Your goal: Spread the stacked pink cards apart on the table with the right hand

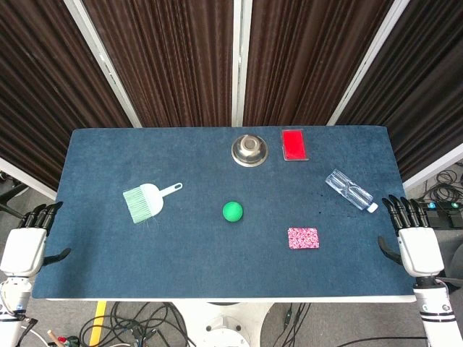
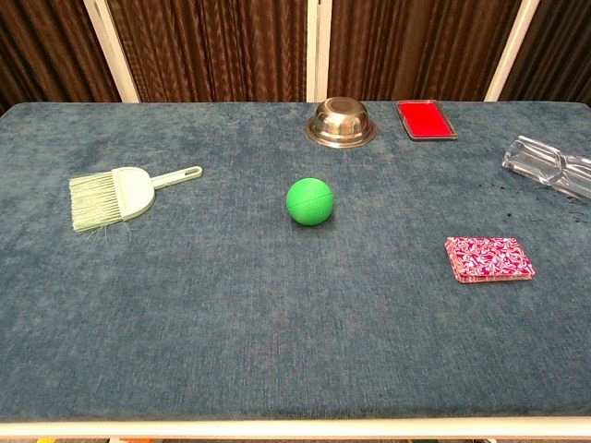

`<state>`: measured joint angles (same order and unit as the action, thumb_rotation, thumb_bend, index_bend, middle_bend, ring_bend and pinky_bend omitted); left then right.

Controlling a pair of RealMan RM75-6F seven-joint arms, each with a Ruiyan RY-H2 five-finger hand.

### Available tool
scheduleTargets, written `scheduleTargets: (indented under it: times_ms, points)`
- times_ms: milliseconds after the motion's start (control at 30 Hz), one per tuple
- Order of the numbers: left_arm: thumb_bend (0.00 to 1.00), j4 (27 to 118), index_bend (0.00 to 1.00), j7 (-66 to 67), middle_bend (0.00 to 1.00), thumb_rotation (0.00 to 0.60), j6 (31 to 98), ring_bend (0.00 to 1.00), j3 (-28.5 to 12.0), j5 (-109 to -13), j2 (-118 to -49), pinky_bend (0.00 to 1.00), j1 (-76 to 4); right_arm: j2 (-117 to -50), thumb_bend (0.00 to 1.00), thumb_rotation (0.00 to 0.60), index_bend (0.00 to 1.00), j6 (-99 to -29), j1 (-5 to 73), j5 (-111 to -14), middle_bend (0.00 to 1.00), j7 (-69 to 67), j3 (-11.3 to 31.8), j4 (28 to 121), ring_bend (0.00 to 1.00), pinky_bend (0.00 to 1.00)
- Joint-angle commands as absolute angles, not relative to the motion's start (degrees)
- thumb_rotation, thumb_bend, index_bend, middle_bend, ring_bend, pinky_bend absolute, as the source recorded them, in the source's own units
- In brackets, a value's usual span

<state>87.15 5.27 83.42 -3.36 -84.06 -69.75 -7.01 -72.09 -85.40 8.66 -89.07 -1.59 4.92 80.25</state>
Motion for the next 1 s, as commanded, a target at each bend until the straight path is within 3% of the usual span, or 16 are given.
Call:
scheduleTargets:
  times_ms: [33, 233, 433, 767, 1000]
  points:
    - [0.06, 87.0, 0.09, 5.0, 0.14, 0.6, 83.4, 0.1, -3.1, -84.3, -69.9, 0.2, -6.9, -74.4, 0.29, 0.6, 0.02, -85.0, 9.4, -89.3, 0.12, -1.5, 5.0, 78.1, 0.0, 0.04]
    - [0.06, 85.9, 0.09, 2.6, 0.14, 0.6, 84.0, 0.1, -2.1, -85.4, -70.6, 0.2, -6.4, -76.0, 0.22, 0.6, 0.06, -83.7, 11.2, -89.7, 0.21, 3.8, 5.5, 78.1, 0.06, 0.15]
    - [0.06, 84.2, 0.09, -1.0, 0.14, 0.6, 84.1, 0.1, -1.9, -85.6, -70.6, 0.2, -6.0, -73.8, 0.17, 0.6, 0.09, -75.5, 14.3, -86.6, 0.24, 10.0, 5.3, 88.3, 0.18, 0.24]
    - [0.06, 82.0, 0.09, -6.7, 0.14, 0.6, 82.9, 0.1, -1.4, -85.8, -69.8, 0.2, -6.0, -73.2, 0.16, 0.6, 0.09, -64.1, 19.0, -75.7, 0.24, 31.5, 4.5, 100.5, 0.6, 0.7]
    - [0.06, 80.6, 0.09, -8.4, 0.14, 0.6, 82.1, 0.1, -1.3, -85.7, -70.1, 0.2, -6.3, -76.1, 0.11, 0.6, 0.1, -62.5, 22.0, -66.9, 0.24, 40.6, 5.7, 101.9, 0.68, 0.71]
